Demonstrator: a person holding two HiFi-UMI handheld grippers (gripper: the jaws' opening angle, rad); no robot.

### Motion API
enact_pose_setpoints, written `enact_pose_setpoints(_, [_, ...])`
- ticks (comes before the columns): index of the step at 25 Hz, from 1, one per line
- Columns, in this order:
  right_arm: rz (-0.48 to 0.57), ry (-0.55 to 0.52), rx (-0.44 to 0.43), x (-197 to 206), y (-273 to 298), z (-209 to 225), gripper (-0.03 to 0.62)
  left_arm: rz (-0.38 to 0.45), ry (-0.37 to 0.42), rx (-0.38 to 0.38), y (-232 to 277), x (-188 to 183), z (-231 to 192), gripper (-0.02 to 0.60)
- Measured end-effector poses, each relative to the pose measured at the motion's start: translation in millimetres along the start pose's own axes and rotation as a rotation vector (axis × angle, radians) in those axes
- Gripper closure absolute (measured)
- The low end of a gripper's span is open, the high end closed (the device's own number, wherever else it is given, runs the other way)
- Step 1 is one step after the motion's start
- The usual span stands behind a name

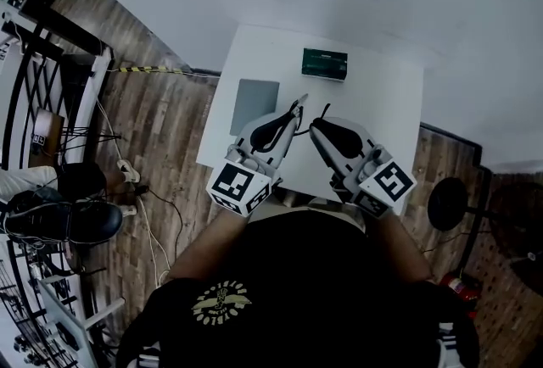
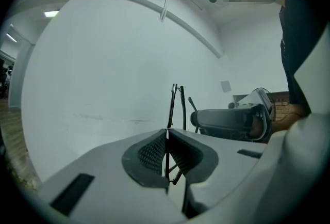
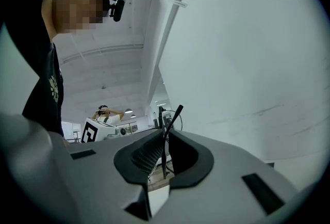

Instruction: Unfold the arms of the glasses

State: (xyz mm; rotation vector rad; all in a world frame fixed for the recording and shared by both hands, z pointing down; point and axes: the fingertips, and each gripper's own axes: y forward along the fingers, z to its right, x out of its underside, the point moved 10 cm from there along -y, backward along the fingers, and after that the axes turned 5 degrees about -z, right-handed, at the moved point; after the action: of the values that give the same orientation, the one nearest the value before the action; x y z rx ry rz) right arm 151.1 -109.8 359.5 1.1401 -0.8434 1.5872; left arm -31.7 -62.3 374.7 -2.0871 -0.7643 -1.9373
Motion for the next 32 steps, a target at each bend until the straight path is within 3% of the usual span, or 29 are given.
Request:
enact_pose_setpoints(4, [0.052, 0.033, 0.042, -6, 19, -13, 0.568, 0.015, 0.004, 0.044, -8, -8, -27, 0.563])
enact_pose_setpoints(7, [0.018, 0.025, 0.116, -1, 39, -20, 0.571, 0.022, 0.005, 0.081, -17, -14, -56, 0.561])
enact_pose_setpoints(22, [0.064, 0.006, 0.272, 29, 124, -66, 0.572, 0.059, 0.022, 0.196, -61, -29, -169, 0.563])
enact_pose_setpoints(32, [0.063, 0.015, 0.354, 44, 133, -81, 0.572, 0.084, 0.001, 0.249, -66, -37, -194, 0.563])
